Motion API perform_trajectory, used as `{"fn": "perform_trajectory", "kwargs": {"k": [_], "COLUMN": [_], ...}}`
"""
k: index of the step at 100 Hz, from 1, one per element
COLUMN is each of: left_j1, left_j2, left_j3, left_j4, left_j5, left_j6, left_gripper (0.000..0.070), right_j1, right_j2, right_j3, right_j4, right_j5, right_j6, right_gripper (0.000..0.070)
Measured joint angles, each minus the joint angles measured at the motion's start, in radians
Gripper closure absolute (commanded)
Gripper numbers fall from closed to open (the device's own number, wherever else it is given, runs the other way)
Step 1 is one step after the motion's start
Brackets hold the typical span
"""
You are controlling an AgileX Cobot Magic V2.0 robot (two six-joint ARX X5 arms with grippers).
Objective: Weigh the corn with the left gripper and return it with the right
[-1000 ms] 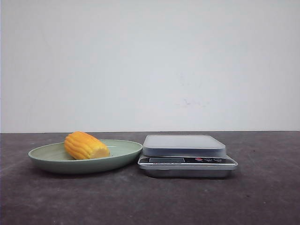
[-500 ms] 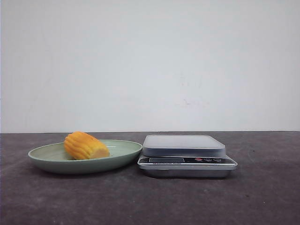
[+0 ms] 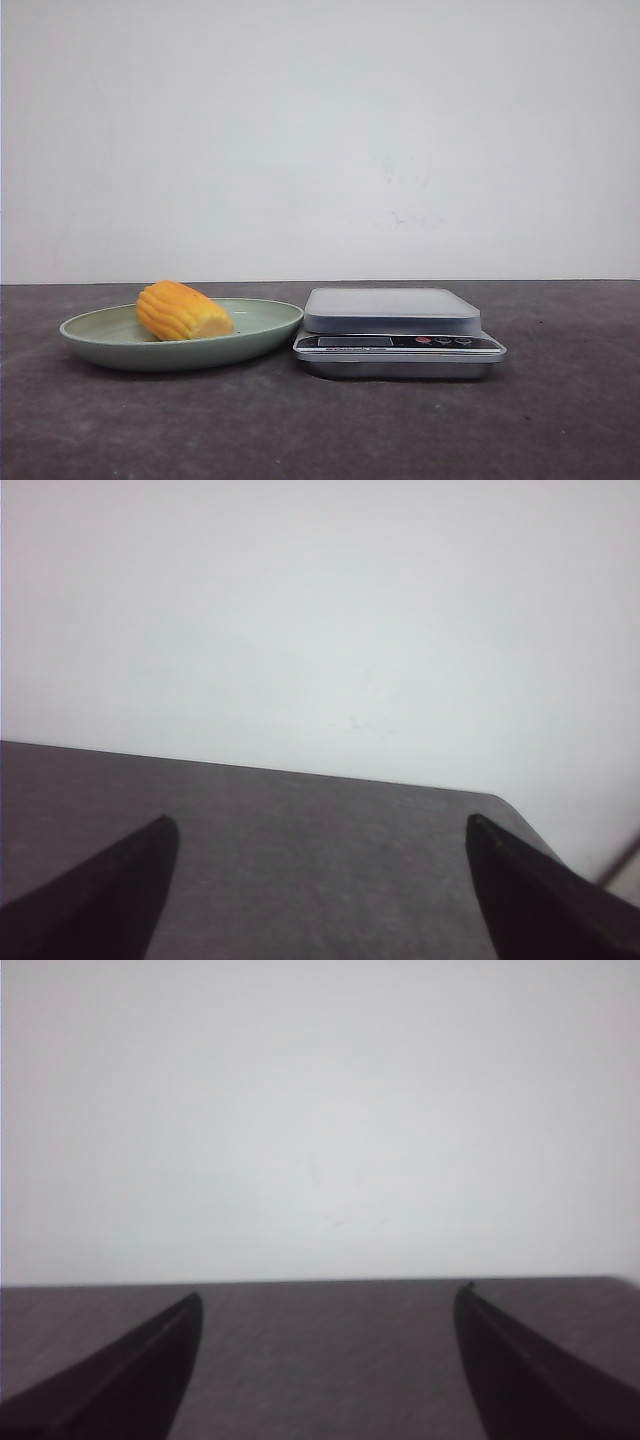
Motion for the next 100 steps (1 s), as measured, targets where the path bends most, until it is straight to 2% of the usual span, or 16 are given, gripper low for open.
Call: {"fn": "perform_trajectory", "kwargs": {"k": [5,11,26,48,71,100], "left_j1": [-0.031,-0.072,-0.170,-0.278,-0.372,-0.409], "left_j2": [0.053,0.119,0.285,0.466,0.649,0.770], "left_j3": [0.045,0.078,0.082,0.080,0.080,0.080], "left_j4": [-0.051,-0.114,-0.229,-0.222,-0.241,-0.319], "left_j5": [0.000,-0.010,-0.121,-0.171,-0.267,-0.319], "left_j6": [0.000,0.000,0.002,0.001,-0.003,-0.019], "left_gripper": [0.0132,0.0132,0.0132,0.0133,0.0132,0.0132], "right_j1": [0.005,0.015,0.041,0.073,0.074,0.074], "right_j2": [0.040,0.077,0.112,0.099,0.099,0.092], "right_j3": [0.046,0.078,0.080,0.080,0.080,0.080], "right_j4": [-0.054,-0.115,-0.232,-0.304,-0.408,-0.432], "right_j5": [-0.011,-0.020,-0.021,-0.021,-0.021,-0.021], "right_j6": [0.008,0.014,0.016,0.015,0.005,-0.012], "right_gripper": [0.0065,0.0064,0.0063,0.0063,0.0063,0.0063]}}
